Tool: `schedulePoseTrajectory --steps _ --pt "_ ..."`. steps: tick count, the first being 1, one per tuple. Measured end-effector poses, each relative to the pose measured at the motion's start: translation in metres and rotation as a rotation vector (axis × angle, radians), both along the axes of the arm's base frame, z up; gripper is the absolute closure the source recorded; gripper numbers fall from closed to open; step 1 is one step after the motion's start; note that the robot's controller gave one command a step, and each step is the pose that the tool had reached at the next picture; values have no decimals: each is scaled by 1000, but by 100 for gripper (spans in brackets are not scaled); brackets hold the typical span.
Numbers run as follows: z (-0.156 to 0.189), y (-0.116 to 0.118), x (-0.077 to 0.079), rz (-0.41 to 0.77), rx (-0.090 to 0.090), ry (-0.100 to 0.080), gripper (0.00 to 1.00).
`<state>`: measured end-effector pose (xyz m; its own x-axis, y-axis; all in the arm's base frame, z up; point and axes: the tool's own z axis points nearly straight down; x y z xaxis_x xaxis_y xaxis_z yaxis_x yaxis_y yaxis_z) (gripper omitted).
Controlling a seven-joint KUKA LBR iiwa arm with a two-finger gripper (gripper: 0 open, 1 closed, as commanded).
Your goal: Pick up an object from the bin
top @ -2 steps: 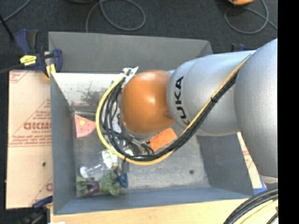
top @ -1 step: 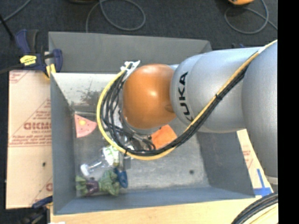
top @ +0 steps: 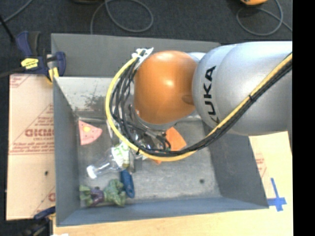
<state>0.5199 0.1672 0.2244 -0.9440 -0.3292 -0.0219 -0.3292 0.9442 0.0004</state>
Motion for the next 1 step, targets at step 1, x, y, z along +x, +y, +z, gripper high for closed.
schedulePoseTrajectory --steps 1 --pt "54 1 3 -6 1 -2 100"
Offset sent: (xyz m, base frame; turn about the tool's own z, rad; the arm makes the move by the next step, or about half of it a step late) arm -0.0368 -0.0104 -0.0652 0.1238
